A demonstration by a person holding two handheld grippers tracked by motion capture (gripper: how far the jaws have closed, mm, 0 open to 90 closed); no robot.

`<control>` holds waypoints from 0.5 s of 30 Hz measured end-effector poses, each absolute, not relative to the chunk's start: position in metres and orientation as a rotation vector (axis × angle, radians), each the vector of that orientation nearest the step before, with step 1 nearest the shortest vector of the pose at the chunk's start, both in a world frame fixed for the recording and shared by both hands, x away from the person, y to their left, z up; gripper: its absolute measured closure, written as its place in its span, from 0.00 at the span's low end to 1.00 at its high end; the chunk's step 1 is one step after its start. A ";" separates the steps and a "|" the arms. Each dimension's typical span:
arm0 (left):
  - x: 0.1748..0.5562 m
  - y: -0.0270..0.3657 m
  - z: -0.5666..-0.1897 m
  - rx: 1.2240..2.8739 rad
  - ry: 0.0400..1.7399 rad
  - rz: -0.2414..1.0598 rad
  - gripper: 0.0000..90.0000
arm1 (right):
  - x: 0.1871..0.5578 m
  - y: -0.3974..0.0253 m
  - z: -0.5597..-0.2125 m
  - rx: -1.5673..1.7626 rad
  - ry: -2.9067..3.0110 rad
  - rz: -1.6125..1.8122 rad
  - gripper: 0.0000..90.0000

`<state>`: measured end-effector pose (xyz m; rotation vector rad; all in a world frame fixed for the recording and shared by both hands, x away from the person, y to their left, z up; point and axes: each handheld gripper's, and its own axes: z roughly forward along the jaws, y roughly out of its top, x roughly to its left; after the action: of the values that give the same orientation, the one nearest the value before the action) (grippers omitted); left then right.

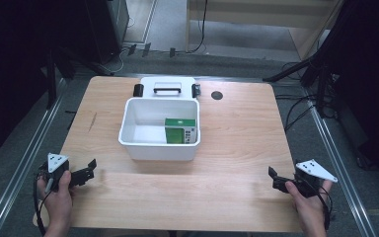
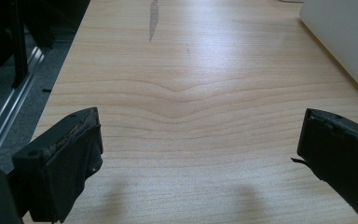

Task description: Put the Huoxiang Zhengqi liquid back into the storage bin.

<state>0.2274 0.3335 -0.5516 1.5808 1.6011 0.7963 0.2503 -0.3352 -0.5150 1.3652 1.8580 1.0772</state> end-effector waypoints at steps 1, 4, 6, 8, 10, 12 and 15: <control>0.227 0.334 -0.552 1.582 1.601 0.796 0.01 | 0.247 -0.339 -0.518 1.370 1.850 1.083 0.00; 0.227 0.334 -0.551 1.583 1.600 0.790 0.01 | 0.240 -0.346 -0.523 1.387 1.829 1.090 0.00; 0.228 0.335 -0.552 1.581 1.599 0.788 0.01 | 0.236 -0.350 -0.525 1.401 1.814 1.095 0.00; 0.227 0.334 -0.552 1.578 1.598 0.790 0.01 | 0.232 -0.354 -0.528 1.402 1.801 1.099 0.00; 0.227 0.334 -0.552 1.578 1.596 0.792 0.01 | 0.228 -0.357 -0.531 1.409 1.791 1.109 0.00; 0.227 0.334 -0.552 1.578 1.598 0.791 0.01 | 0.225 -0.358 -0.533 1.417 1.779 1.114 0.00; 0.227 0.334 -0.552 1.583 1.599 0.791 0.01 | 0.221 -0.360 -0.537 1.432 1.760 1.123 0.00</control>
<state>0.2274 0.3343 -0.5516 1.5826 1.5990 0.7911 0.2212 -0.3604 -0.5367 1.4318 1.7599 1.1230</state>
